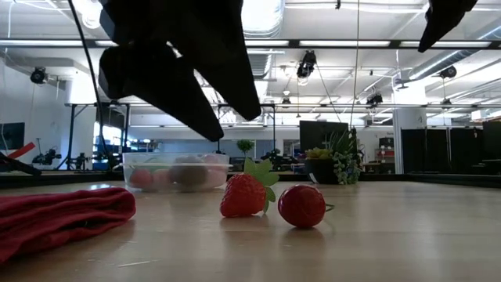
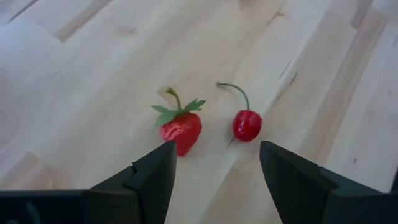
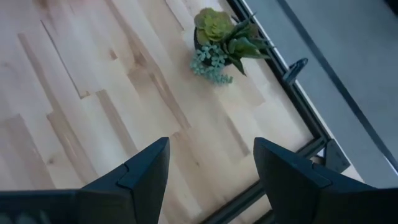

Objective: Pick and placing Produce into tupperware
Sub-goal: Put the red strawberry into the transparent bin

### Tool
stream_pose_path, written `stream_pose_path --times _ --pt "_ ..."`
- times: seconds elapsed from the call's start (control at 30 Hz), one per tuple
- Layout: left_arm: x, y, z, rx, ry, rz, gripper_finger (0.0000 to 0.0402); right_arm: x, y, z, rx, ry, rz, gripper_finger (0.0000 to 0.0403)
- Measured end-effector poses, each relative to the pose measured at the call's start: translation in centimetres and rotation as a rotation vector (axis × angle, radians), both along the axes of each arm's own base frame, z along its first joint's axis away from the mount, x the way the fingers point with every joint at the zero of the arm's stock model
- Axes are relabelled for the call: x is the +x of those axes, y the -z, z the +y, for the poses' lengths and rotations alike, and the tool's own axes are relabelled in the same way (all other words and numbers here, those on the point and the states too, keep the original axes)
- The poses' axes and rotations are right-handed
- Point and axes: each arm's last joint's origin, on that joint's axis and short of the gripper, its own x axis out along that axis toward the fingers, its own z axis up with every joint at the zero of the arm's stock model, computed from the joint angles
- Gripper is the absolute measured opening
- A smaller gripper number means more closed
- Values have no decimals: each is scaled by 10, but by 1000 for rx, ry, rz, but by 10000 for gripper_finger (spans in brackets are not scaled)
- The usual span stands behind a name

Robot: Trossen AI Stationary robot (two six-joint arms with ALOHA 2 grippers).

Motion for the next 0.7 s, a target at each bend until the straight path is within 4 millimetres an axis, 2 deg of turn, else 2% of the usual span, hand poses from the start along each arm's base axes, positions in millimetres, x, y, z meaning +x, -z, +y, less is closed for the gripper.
stream_pose_path --times 0.37,0.7 --pt "-5 18 10 31 -14 53 216 -13 -6 1 4 38 -105 226" --pt "-1 32 13 -15 -18 1 216 -3 -6 0 0 38 -119 226"
